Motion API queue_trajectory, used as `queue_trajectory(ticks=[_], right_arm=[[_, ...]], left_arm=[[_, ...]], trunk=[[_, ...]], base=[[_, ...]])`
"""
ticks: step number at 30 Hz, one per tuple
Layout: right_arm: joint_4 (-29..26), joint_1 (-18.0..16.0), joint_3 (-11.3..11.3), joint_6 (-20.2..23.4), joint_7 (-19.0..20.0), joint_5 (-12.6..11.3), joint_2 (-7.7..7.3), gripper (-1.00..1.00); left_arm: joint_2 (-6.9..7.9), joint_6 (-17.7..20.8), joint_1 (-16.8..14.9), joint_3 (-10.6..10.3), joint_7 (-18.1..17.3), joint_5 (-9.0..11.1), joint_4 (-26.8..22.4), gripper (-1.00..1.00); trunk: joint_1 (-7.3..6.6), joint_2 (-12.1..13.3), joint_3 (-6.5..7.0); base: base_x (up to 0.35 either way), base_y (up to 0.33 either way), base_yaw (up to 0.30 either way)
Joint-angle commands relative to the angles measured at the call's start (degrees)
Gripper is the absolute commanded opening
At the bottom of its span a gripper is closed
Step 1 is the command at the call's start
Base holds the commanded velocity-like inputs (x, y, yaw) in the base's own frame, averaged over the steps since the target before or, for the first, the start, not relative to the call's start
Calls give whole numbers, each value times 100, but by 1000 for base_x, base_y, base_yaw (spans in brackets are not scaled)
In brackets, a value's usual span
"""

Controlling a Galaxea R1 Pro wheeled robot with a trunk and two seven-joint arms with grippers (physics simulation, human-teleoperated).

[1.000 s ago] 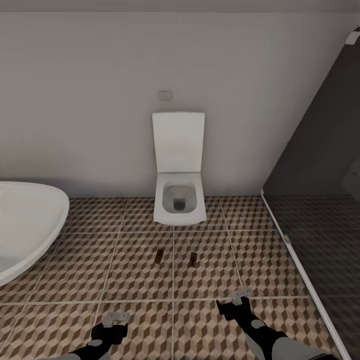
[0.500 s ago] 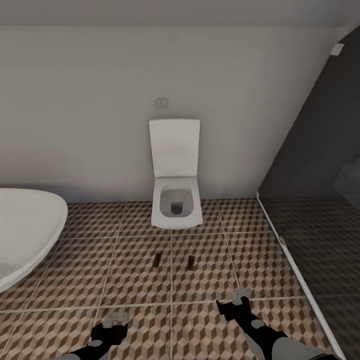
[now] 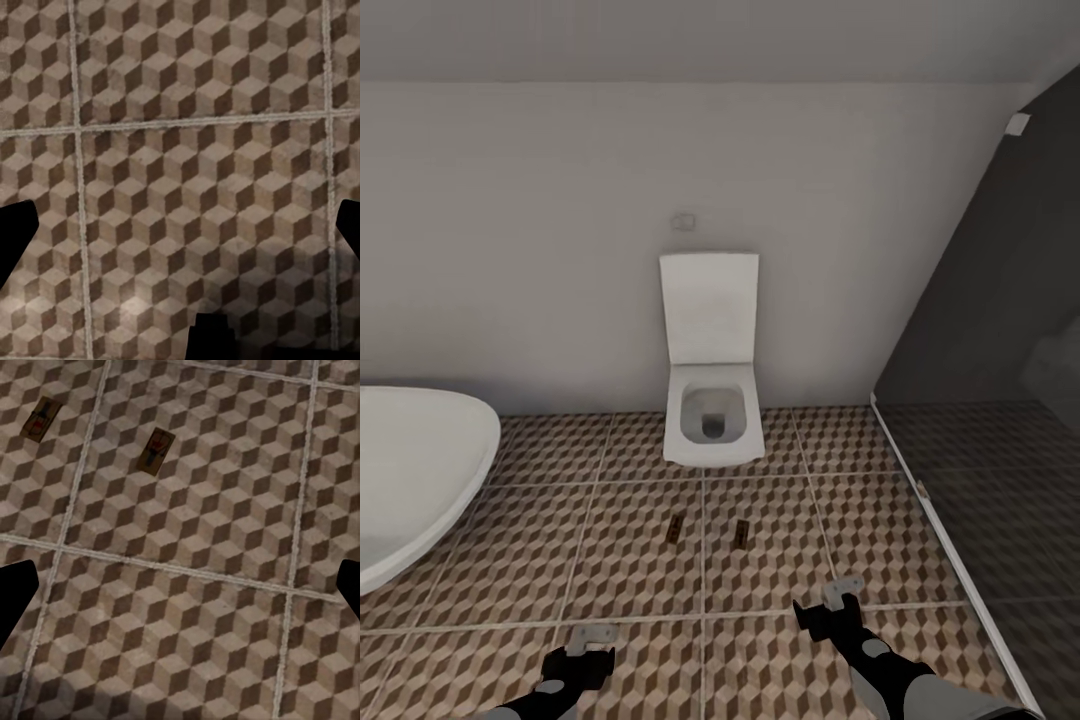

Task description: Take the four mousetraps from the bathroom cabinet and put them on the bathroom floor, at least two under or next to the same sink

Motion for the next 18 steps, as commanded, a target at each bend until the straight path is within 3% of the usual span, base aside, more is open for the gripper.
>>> queue_trajectory(ticks=[1, 18], right_arm=[[10, -5, 21, -22, 27, -48, 0, 100], [10, -5, 21, -22, 27, -48, 8, 100]], left_arm=[[-3, -34, -7, -49, 4, 39, 21, 100], [-2, -32, -7, -49, 5, 39, 21, 100]], trunk=[[-22, 39, 24], [-396, 721, 488]], base=[[0, 0, 0], [0, 0, 0]])
